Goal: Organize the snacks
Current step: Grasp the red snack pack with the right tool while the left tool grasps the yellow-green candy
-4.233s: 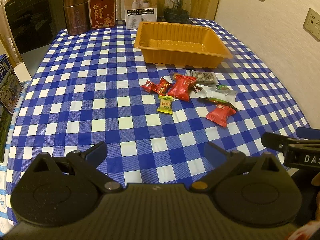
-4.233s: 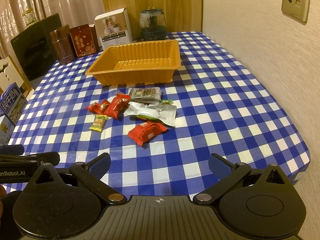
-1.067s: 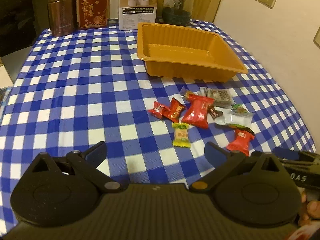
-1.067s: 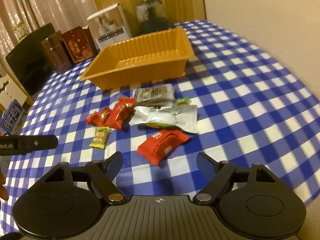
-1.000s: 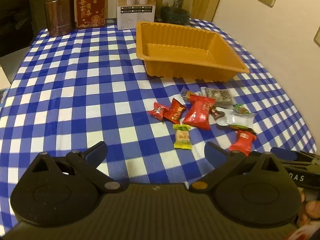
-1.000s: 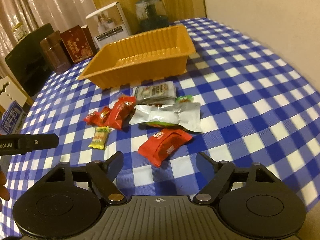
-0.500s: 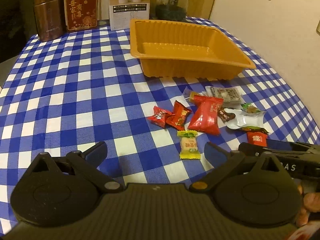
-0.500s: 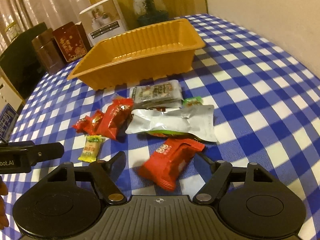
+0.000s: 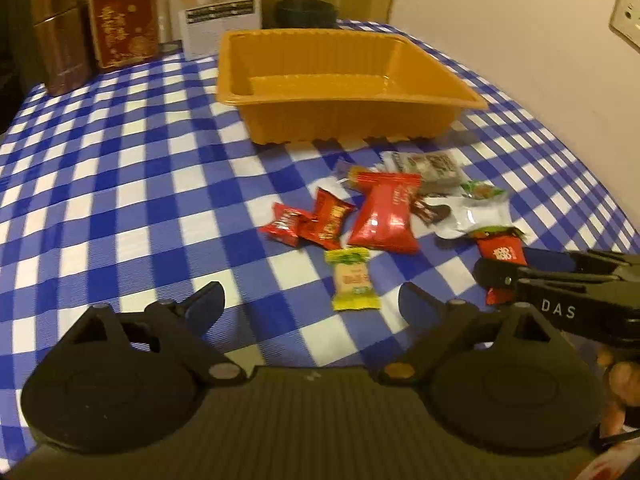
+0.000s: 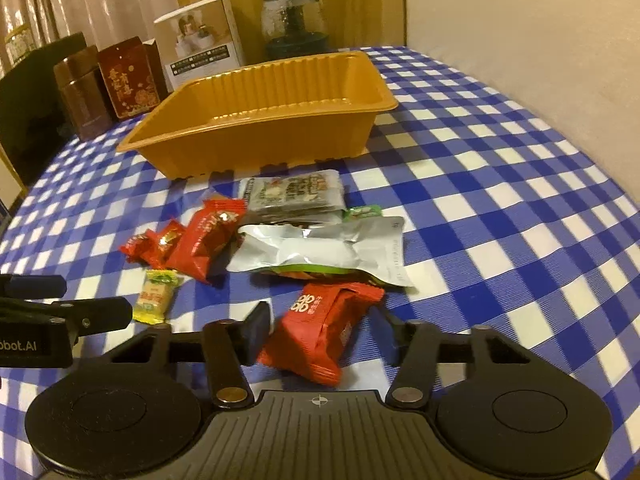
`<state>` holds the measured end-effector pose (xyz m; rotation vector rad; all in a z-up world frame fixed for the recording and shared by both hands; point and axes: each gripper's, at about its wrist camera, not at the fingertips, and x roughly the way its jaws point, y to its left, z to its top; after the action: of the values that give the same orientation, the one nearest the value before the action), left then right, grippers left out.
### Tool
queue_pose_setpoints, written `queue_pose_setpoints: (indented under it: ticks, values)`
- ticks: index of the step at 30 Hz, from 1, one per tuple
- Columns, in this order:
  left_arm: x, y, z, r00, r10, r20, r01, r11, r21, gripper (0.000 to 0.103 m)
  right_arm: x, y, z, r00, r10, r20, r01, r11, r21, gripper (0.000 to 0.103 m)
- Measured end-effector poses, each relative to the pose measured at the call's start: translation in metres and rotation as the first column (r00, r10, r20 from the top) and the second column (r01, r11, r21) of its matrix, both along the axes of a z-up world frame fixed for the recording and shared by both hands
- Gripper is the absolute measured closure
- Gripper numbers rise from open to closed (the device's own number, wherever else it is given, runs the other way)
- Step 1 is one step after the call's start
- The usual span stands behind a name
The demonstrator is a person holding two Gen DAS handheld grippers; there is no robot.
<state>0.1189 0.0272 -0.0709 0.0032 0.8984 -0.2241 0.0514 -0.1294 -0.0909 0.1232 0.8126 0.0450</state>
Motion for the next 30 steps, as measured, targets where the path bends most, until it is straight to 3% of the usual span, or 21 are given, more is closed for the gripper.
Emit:
queue_pose_setpoints:
  ticks: [1,8,20,25,30]
  values:
    - [0.001,-0.002,0.0,1.0,-0.008,-0.001,0.008,1.0,-0.003,0.012,-0.001,-0.001,0.0,1.0,0.002,-0.001,-0.002,1.0,-0.007,0.061]
    - [0.009,-0.015,-0.003,0.999,-0.053,-0.002,0.053,0.999,-0.003,0.022,-0.009,-0.001,0.0,1.0,0.014,0.004,-0.014,0.998,-0.062,0.072]
    - [0.02,-0.029,-0.015,0.996,-0.087,-0.015,0.088,0.994,0.06,0.068,-0.013,-0.01,0.004,1.0,-0.001,-0.004,0.001,1.0,-0.029,0.073]
    - [0.022,-0.033,-0.018,0.996,-0.093,-0.016,0.094,0.992,0.085,0.079,-0.018,-0.011,0.003,1.0,0.013,-0.003,-0.013,0.999,-0.031,0.073]
    - [0.021,-0.033,-0.017,0.994,-0.101,-0.03,0.104,0.991,0.09,0.08,-0.027,-0.017,0.005,1.0,0.024,-0.002,-0.024,0.999,-0.026,0.073]
